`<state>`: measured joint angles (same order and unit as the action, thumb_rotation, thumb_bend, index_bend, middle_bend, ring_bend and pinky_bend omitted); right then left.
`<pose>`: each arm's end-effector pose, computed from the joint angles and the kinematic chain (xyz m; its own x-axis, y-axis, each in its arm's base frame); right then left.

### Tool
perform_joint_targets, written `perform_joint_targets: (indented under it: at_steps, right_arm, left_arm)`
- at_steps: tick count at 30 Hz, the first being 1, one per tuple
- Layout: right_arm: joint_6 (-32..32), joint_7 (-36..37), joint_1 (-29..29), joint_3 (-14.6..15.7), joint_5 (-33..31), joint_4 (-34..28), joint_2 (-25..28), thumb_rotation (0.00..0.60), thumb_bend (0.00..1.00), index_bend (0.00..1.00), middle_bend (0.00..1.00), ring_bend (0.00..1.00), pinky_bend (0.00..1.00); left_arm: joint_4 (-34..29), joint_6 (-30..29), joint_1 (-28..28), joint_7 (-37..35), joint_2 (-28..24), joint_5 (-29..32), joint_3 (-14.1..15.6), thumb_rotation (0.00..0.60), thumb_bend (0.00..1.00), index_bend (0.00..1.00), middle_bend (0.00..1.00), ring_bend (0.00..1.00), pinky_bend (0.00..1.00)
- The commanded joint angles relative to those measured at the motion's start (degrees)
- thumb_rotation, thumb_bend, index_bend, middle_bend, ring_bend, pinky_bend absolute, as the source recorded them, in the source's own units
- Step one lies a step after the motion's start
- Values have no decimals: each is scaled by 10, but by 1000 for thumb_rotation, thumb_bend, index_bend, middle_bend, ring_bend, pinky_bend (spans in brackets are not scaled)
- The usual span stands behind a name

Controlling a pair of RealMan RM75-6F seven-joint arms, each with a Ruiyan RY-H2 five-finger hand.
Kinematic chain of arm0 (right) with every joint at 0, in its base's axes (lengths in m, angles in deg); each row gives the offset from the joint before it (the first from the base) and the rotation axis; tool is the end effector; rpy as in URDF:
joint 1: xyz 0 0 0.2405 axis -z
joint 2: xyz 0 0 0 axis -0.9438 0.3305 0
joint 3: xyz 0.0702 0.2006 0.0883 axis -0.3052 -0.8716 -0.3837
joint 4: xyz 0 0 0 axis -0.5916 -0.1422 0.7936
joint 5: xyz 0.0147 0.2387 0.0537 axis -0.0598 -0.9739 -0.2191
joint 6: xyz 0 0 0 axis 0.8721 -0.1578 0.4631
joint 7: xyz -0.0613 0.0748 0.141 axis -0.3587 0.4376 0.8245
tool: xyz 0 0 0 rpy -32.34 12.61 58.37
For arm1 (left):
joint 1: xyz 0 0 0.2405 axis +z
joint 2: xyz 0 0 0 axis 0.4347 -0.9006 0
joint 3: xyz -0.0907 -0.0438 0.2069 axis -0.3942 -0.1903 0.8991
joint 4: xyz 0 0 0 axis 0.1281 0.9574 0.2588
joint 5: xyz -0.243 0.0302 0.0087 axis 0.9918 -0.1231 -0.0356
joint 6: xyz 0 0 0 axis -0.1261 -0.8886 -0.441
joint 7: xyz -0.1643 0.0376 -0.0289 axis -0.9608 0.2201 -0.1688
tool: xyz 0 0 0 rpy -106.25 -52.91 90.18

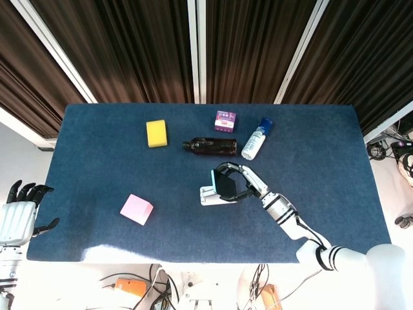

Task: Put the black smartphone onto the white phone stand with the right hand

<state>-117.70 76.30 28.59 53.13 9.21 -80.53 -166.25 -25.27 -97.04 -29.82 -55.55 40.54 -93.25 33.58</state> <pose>-0.1207 -0.3554 -0.0832 -0.4385 -0.5910 0.6771 -0.7254 -0.2120 -0.6548 -0.3136 0.2032 0.1041 0.4708 0.0414 0.8813 0.8788 0.0662 -0.4726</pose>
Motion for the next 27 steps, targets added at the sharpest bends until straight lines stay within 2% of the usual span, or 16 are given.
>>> perform_joint_targets:
  at_steps: [1, 16, 27]
  right_arm:
    - [-5, 5, 1, 3, -2, 9, -8, 600, 440, 455, 416, 314, 426]
    - [-13, 11, 2, 12, -7, 35, -29, 600, 441, 352, 337, 239, 368]
    - [-14, 19, 1, 22, -3, 44, -34, 600, 439, 209, 242, 145, 277]
  left_arm:
    - [0, 0, 0, -1, 0, 0, 0, 600, 81, 270, 238, 142, 9]
    - [8, 2, -2, -7, 2, 1, -1, 600, 81, 270, 238, 142, 9]
    - [13, 1, -3, -10, 4, -1, -1, 600, 81, 270, 238, 142, 8]
